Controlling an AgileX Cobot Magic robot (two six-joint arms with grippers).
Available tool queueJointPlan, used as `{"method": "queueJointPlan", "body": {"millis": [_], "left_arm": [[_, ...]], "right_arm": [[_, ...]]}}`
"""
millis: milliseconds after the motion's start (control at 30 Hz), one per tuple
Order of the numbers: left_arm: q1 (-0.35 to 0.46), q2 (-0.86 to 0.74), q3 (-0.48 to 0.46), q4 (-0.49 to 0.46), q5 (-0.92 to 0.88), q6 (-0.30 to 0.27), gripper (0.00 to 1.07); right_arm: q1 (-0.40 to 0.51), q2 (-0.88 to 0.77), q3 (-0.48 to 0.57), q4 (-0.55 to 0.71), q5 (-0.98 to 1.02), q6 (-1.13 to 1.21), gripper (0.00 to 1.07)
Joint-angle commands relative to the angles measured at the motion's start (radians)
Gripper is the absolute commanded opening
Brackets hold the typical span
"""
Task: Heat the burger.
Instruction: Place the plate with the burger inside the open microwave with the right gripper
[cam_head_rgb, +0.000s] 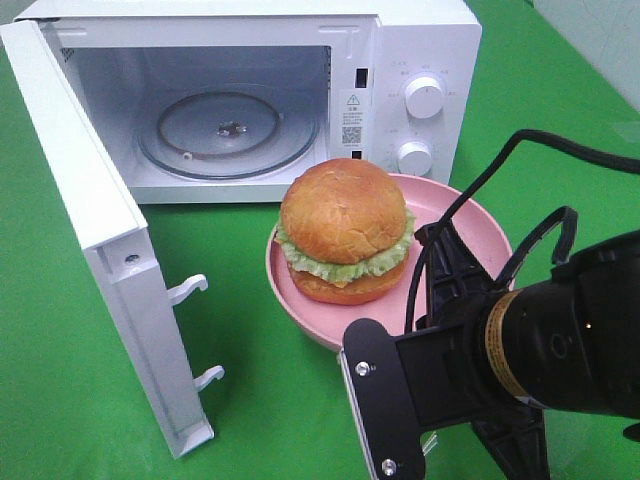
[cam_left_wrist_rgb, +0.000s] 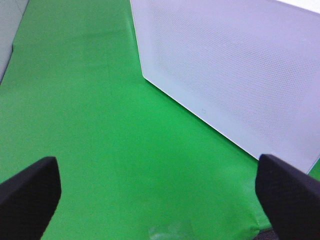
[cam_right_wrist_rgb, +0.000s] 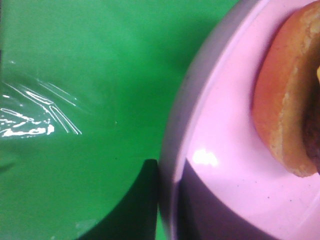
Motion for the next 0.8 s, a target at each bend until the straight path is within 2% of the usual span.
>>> {"method": "queueJointPlan", "body": {"millis": [33, 67, 167, 267, 400, 800], "left_arm": [[-0.001, -0.023, 0.003, -0.006, -0.013, -0.003, 0.98], [-0.001, -0.023, 0.003, -0.006, -0.013, -0.003, 0.98], [-0.001, -0.023, 0.003, -0.006, -0.013, -0.003, 0.98], [-0.001, -0.023, 0.003, -0.006, -0.013, -0.003, 0.98], [-0.001, -0.023, 0.003, -0.006, -0.013, -0.003, 0.98], [-0.001, -0.023, 0.003, -0.006, -0.013, -0.003, 0.98]], "right_arm": [[-0.042, -0.014, -0.006, -0.034, -0.089, -0.073, 0.0], [-0.042, -0.014, -0.006, -0.034, -0.089, -0.073, 0.0], [-0.117, -0.014, -0.016, -0.008, -0.111, -0.15, 0.0], [-0.128, -0.014, -0.019, -0.006, -0.114, -0.169, 0.0], [-0.187, -0.014, -0.05, 0.064, -0.118, -0.324, 0.0], [-0.2, -0.014, -0.061, 0.269, -0.138, -0.559, 0.0]]}}
